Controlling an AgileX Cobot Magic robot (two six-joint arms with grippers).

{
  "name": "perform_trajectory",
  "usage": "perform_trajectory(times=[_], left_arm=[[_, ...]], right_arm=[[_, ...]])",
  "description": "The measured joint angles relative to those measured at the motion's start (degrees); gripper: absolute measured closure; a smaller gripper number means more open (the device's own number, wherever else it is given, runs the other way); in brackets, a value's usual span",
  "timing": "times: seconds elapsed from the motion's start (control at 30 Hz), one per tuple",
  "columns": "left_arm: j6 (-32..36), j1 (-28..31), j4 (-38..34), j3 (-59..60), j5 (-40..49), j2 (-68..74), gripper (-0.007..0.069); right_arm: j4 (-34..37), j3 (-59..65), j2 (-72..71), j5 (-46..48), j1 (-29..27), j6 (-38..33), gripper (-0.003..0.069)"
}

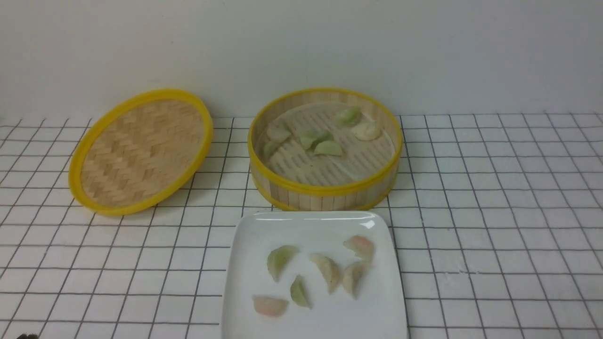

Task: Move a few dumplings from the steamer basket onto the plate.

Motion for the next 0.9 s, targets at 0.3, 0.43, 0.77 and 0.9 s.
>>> perform_trajectory(times=[0.3, 0.43, 0.77, 0.9], left_arm=[[0.0, 0.0, -0.05, 0.0, 0.0, 0.0, 0.0631], [0.0, 0.0, -0.05, 0.0, 0.0, 0.0, 0.0631], [0.0, 0.0, -0.05, 0.0, 0.0, 0.0, 0.0631], [0.0, 0.0, -0.05, 0.0, 0.0, 0.0, 0.0631]], right_arm=[[0.0, 0.19, 0.0, -1.3, -0.4, 0.0, 0.0673], [0.0, 0.19, 0.0, -1.3, -0.44, 0.0, 0.0673], [0.0, 0.19, 0.0, -1.3, -0.44, 0.0, 0.0673], [0.0, 0.19, 0.0, -1.3, -0.44, 0.0, 0.0673]])
